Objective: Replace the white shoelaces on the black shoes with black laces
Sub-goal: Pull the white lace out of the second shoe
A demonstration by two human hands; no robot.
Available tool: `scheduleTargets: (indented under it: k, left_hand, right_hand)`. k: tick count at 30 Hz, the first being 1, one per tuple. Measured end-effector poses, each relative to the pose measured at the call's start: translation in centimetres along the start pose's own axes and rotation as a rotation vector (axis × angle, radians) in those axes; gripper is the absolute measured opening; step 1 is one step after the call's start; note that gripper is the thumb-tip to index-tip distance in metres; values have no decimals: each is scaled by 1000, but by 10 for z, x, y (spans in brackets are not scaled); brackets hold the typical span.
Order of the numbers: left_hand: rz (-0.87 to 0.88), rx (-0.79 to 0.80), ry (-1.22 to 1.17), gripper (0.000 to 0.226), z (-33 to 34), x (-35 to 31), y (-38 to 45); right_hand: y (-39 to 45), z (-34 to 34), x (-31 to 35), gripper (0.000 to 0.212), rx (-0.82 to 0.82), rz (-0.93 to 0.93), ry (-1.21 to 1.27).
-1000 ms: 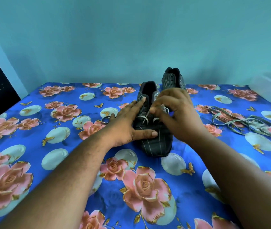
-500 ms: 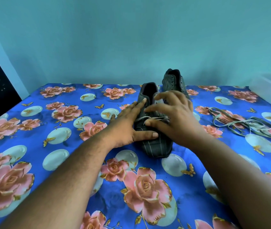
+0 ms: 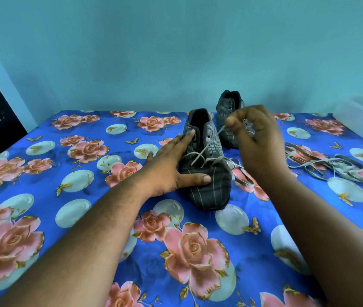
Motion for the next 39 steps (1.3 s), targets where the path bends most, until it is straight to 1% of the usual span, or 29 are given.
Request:
scheduleTargets:
  k: [2,4,6,9,11,13,18,22,26,29,32,35,37,39]
  left_hand:
    - [4,-2,10,125,0,-1,0]
    - [3,2,27,126,0,0,1]
    - [3,2,37,128,0,1,2]
    - [15,-7,13,128,1,2,2]
    - [13,-6,3,128,1,3,2]
    - [1,-2,16,129,1,3,2]
    - [-1,4,21,132,1,1,1]
    - [3,4,7,131,1,2,1]
    - [1,7,-3,130,1,1,1]
    - [-3,0,-1,127,0,1,0]
    - [1,1,-2,126,0,-1,-1]
    - [-3,5,24,127,0,0,1]
    - [0,7,29,127,0,0,1]
    - [8,3,29,128,0,0,1]
  right_hand:
    - [0,-7,-15,8,-39,81,-10]
    - [-1,0,-22,13,6,95,-110]
    - [-3,14,-16,26,101,41,-195]
    - [-12,47,6,41,332,-126,-352]
    - [-21,66,15,38,441,-219,-443]
    - [-24,72,17,30,467,-243,-433]
    - [-21,70,16,18,464,-218,-395]
    - [-21,67,17,29,463,-213,-418]
    - [-19,64,19,26,437,-236,-401]
    - [-13,53,19,25,340,-196,-258]
    - [-4,25,6,16,161,-75,-80]
    - [-1,4,-8,9,29,38,-15]
    - [-1,2,-17,7,-1,92,-15]
    - [-2,6,-22,9,20,121,-76]
Point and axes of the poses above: each hand's wrist, its own y-axis towards the middle knuckle, its own z-axis out of the palm, x = y × z, the point moved 10 cm from there along y, towards the middle knuckle, and after that the axes turned 9 degrees about x, right-handed, at the moved point
